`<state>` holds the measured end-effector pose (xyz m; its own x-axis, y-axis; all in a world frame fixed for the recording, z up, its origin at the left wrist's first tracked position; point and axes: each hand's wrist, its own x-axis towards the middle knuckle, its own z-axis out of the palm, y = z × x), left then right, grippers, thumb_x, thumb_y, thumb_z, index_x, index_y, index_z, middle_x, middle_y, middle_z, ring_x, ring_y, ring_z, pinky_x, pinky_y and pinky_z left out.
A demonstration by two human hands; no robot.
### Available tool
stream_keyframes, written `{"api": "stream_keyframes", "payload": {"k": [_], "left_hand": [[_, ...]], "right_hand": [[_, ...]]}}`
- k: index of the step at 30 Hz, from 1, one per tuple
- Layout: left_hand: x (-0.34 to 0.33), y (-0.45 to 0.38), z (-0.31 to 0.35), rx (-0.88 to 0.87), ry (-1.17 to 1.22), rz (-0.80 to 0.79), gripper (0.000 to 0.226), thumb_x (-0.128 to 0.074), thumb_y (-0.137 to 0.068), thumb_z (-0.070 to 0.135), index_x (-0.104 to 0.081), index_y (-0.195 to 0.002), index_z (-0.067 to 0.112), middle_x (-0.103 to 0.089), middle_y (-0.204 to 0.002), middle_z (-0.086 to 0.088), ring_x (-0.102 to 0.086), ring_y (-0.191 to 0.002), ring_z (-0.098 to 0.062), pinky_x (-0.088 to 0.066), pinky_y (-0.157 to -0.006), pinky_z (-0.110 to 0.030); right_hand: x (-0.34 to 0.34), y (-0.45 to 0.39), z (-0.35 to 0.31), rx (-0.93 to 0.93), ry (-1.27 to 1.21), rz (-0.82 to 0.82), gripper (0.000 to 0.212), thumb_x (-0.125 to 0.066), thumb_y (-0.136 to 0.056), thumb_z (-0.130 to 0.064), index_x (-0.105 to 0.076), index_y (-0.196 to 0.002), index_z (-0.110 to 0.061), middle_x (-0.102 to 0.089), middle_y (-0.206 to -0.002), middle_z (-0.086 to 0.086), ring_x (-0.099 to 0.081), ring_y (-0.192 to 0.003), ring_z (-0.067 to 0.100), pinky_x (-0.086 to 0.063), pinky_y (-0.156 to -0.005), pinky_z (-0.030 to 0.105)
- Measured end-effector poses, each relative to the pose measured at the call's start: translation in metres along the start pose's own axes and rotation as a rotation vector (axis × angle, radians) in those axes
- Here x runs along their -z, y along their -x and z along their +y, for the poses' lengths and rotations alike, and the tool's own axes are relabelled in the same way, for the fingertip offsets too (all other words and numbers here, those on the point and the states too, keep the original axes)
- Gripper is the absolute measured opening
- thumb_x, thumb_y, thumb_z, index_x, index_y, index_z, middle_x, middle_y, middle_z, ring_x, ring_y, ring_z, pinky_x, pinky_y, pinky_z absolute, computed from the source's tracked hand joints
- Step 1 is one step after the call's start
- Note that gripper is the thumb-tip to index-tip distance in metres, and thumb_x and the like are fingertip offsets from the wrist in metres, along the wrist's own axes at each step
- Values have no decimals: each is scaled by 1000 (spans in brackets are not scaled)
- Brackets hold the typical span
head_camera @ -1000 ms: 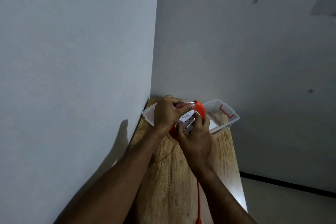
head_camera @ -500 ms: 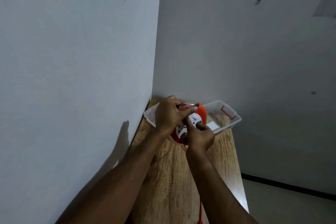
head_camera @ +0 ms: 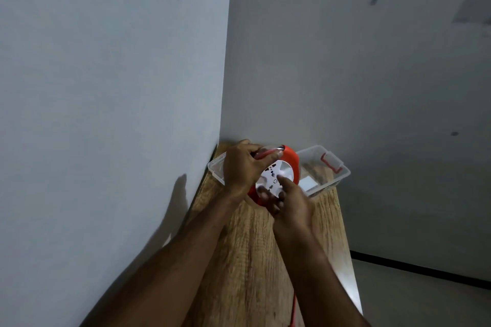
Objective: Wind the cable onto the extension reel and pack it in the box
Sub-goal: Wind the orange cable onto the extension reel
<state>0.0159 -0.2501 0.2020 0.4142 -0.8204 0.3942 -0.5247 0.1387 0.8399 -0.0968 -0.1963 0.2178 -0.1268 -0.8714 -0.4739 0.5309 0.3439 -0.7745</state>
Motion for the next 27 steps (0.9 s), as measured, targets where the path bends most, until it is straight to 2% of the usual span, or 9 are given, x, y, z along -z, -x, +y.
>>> {"api": "stream_keyframes", "payload": {"k": [3,5,7,9,14,18,22,25,27], "left_hand": [[2,-3,2,8,14,-15,46,-78,-80,58,-81,-95,14,-79,-92,-1,-67,-71,-8,-59,-65,-25],[1,-4,4,13,16,-26,46,-78,-80,56,-80,-98,14,-78,-94,-1,-66,-73,-8,-54,-65,-18],[0,-3,6,16,13,-33,48,-77,-80,58,-79,-100,14,-77,-94,1,-65,-75,-8,-50,-65,-15],[-2,-2,8,-8,-2,-39,50,-77,-79,59,-79,-102,15,-74,-93,3,-64,-76,-8,-49,-65,-15],[-1,1,7,-26,-11,-39,51,-79,-78,59,-79,-104,15,-74,-94,1,-63,-75,-8,-49,-65,-11],[3,0,7,-11,-20,-42,53,-78,-78,61,-78,-104,15,-74,-94,3,-67,-79,-10,-51,-66,-16],[5,1,8,-46,-41,-36,52,-78,-78,60,-79,-102,15,-73,-92,2,-64,-75,-9,-53,-64,-18],[2,7,8,-83,-38,-4,54,-78,-77,62,-80,-103,15,-75,-94,0,-67,-77,-11,-61,-67,-30],[-1,10,7,-142,-54,-20,60,-71,-76,70,-81,-102,17,-75,-94,2,-68,-79,-12,-63,-68,-37]], "right_hand": [[13,-10,12,755,800,46,40,-77,-88,-33,-61,-122,-20,-68,-114,1,-73,-93,18,-64,-75,39],[17,-18,17,971,1110,42,59,-68,-86,-54,-53,-134,-22,-62,-127,1,-68,-102,17,-63,-80,36],[17,-28,21,977,1219,61,72,-51,-84,-70,-46,-139,-23,-54,-136,4,-66,-108,21,-62,-84,40],[17,-33,23,959,1235,50,71,-46,-84,-71,-45,-137,-24,-51,-135,4,-66,-105,21,-62,-83,41],[12,-38,21,935,1061,16,55,-79,-80,-43,-58,-123,-18,-56,-119,-1,-63,-98,15,-62,-85,36],[9,-39,17,936,856,16,45,-88,-72,-35,-65,-107,-19,-66,-102,-7,-67,-90,10,-62,-79,34],[2,-38,25,686,697,152,51,-89,-74,-37,-65,-115,-18,-72,-110,0,-71,-96,16,-63,-85,43],[-10,-46,21,104,259,185,54,-87,-77,-40,-62,-118,-15,-68,-118,6,-68,-108,28,-60,-91,46],[-16,-49,13,-276,-205,115,70,-83,-82,-43,-55,-136,-8,-67,-121,14,-69,-105,31,-59,-77,38]]}}
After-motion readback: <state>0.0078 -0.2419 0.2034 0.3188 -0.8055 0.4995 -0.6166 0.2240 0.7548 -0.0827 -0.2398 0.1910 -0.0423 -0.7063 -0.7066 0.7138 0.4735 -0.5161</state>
